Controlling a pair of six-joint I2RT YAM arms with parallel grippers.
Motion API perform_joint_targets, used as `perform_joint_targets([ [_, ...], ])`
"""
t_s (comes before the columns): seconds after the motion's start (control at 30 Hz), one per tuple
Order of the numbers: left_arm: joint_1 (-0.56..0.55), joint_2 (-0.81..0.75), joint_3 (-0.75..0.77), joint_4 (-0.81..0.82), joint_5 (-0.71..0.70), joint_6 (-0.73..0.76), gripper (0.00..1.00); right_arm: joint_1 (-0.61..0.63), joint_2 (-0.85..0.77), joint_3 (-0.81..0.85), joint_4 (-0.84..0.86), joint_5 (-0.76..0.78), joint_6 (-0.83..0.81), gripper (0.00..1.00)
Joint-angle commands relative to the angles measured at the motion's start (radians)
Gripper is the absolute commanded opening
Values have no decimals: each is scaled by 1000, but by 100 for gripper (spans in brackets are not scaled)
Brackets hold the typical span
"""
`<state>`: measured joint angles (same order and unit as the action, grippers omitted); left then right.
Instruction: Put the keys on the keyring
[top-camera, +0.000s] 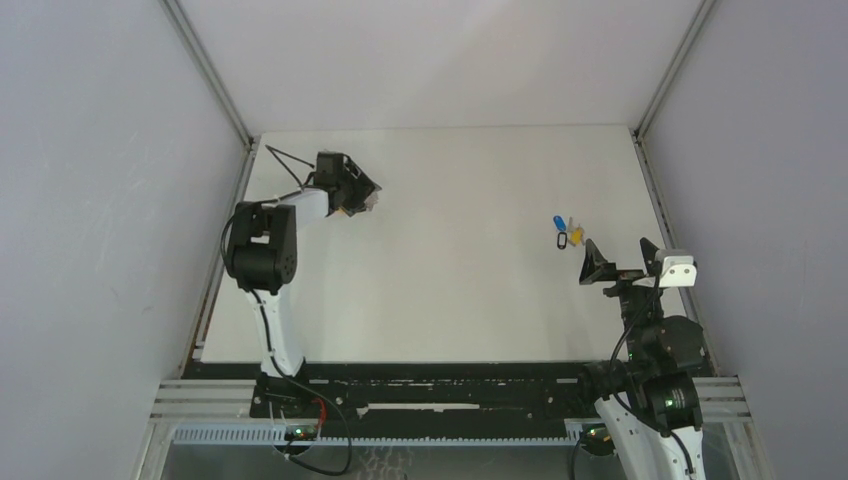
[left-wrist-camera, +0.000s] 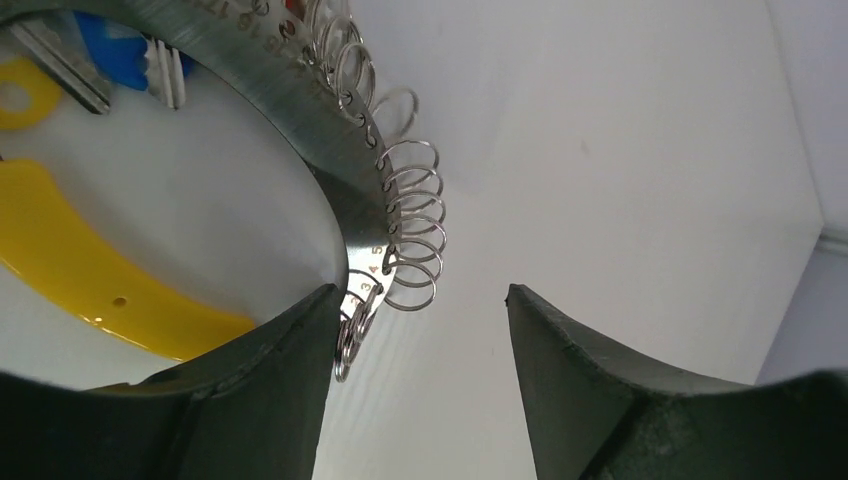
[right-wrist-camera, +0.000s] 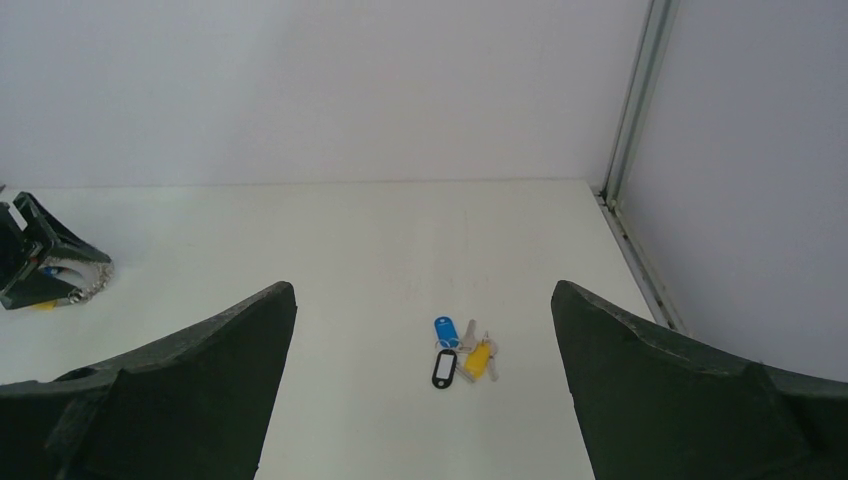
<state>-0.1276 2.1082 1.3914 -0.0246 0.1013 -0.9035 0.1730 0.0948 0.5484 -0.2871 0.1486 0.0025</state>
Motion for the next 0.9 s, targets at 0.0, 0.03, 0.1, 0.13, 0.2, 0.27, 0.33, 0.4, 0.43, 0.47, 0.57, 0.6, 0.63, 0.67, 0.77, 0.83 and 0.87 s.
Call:
perform_joint_targets([
  [0.0,-83,-123,-156,-41,83,47,67,12,-20,0,37,-14,-2,100],
  [0.03,-101,-145,-188,-41,89,59,66,15,-23,0,37,-16,-1,100],
  [0.1,-135,-194,-260,-44,94,82,65,21,-29,-1,37,-16,0,100],
  [0.13,-152,-220,-300,-44,94,95,64,25,-32,0,36,-16,1,100],
  [0.2,-195,-269,-379,-46,96,110,64,33,-36,-1,35,-17,1,100],
  [0.27,-233,-322,-457,-43,103,121,64,41,-38,1,32,-17,0,100],
  [0.33,-275,-376,-532,-44,105,131,63,48,-38,3,31,-19,1,100],
  [0.4,-327,-436,-607,-53,102,141,63,52,-38,4,29,-22,0,100],
  [0.43,-347,-464,-639,-60,98,143,64,54,-37,5,28,-24,1,100],
  [0.47,-391,-495,-673,-67,94,145,64,55,-36,5,27,-27,1,100],
  [0.57,-456,-585,-751,-109,77,155,65,57,-32,9,26,-36,2,100],
  [0.6,-466,-612,-766,-124,71,160,65,57,-27,10,25,-40,4,100],
  [0.63,-467,-645,-780,-136,66,162,65,58,-22,13,25,-47,5,100],
  [0.67,-468,-685,-789,-151,51,168,65,59,-14,16,25,-53,8,100],
  [0.77,-465,-795,-776,-225,-37,199,67,59,23,37,16,-88,24,100],
  [0.83,-453,-849,-757,-260,-100,220,69,60,62,59,2,-122,39,100],
  [0.87,-441,-867,-751,-271,-115,226,69,60,83,71,-1,-139,47,100],
])
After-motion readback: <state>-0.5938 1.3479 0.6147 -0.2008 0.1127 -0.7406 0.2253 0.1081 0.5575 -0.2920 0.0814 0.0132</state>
